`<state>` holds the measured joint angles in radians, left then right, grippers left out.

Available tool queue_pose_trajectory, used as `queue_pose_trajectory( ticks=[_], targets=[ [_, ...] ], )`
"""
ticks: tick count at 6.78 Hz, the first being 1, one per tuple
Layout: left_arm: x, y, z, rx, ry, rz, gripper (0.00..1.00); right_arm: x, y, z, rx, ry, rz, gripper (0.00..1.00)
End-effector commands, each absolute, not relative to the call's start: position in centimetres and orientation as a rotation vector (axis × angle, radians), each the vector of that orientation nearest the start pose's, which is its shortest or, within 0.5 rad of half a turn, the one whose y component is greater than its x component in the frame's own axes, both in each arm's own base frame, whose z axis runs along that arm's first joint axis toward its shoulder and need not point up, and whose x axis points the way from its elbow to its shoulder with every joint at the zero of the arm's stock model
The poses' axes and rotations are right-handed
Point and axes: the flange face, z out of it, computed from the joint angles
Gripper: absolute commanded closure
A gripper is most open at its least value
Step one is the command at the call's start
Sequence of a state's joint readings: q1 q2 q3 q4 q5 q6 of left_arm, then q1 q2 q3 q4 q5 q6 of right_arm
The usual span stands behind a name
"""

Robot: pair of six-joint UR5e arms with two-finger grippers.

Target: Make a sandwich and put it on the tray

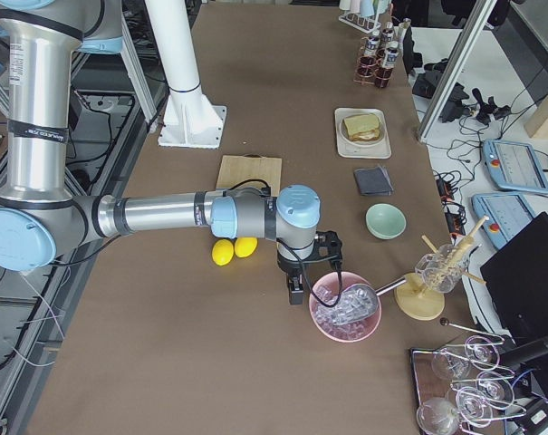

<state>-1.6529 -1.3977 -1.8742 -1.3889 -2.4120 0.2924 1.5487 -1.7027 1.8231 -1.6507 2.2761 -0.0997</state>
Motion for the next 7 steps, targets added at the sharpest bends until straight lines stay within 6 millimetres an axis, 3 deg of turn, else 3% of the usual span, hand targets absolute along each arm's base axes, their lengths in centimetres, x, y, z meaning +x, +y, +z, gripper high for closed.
queue_pose_trajectory(
  ticks=[1, 4, 5, 7],
  targets=[
    [-9.4, -39.9, 61.3, 0.079, 0.871, 0.127, 0.03, 5.8, -43.1, 61.1, 0.059, -0.715, -0.128, 0.00],
    [-10.1, -39.7, 60.3, 0.078, 0.860, 0.063, 0.03, 5.7, -43.0, 60.8, 0.063, -0.735, -0.129, 0.00],
    [-10.1, -39.7, 60.1, 0.086, 0.859, 0.069, 0.03, 5.6, -43.1, 61.7, 0.044, -0.731, -0.125, 0.00],
    [-10.1, -39.4, 60.3, 0.108, 0.853, 0.080, 0.03, 5.6, -42.8, 61.7, 0.044, -0.731, -0.127, 0.00]
  ],
)
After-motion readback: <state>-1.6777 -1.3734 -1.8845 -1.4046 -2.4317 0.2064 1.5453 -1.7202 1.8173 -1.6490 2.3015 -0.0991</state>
